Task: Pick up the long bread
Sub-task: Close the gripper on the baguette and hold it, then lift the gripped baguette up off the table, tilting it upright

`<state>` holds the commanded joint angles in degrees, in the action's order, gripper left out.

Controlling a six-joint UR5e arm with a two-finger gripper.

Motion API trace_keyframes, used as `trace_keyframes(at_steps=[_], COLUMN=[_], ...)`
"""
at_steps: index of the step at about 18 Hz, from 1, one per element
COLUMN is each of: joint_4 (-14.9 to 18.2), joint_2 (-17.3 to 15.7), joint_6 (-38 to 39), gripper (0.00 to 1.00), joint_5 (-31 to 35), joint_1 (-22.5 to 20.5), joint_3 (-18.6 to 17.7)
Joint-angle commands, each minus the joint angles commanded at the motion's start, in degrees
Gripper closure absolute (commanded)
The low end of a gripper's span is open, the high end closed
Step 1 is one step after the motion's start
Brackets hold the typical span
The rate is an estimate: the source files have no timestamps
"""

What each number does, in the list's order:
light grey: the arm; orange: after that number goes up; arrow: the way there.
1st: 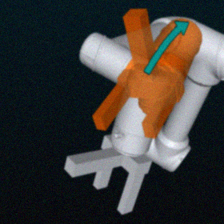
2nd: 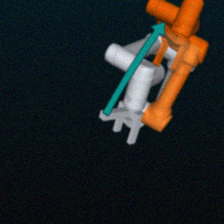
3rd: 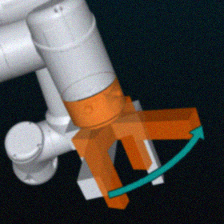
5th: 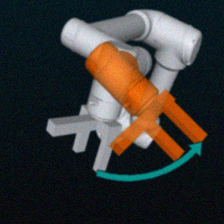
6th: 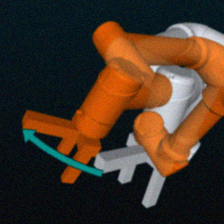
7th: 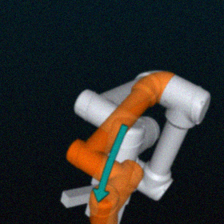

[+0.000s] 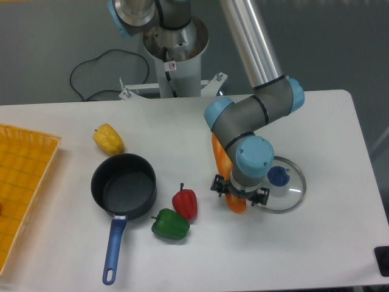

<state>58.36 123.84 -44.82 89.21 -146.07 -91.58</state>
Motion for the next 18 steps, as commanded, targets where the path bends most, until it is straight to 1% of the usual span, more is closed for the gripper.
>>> trace_keyframes(at_steps=[2, 5, 10, 11, 12, 14, 15, 16, 17, 18], joint_4=[0.0, 0.0, 0.0, 0.0, 0.0, 0.0, 0.0, 0.09, 0.0, 0.09], joint_2=[0.09, 0.18, 0.09, 0.09, 0.09, 0.18, 0.18, 0.09, 0.09, 0.09], joint_6=[0.09, 0.09, 0.0, 0.09, 0.17, 0.17, 0.17, 0.17, 0.17, 0.17], gripper=[0.06, 0.07, 0.2, 0.25, 0.32, 0.5, 0.56, 0.58, 0.64, 0.68], joint_5=[0.18, 0.18, 0.18, 0.18, 0.18, 0.18, 0.18, 0.18, 0.18, 0.18], joint_1=[0.0, 0.0, 0.0, 0.0, 0.0, 0.0, 0.0, 0.0, 0.0, 0.0], joint_3=[0.0, 0.0, 0.0, 0.0, 0.0, 0.0, 0.0, 0.0, 0.0, 0.0])
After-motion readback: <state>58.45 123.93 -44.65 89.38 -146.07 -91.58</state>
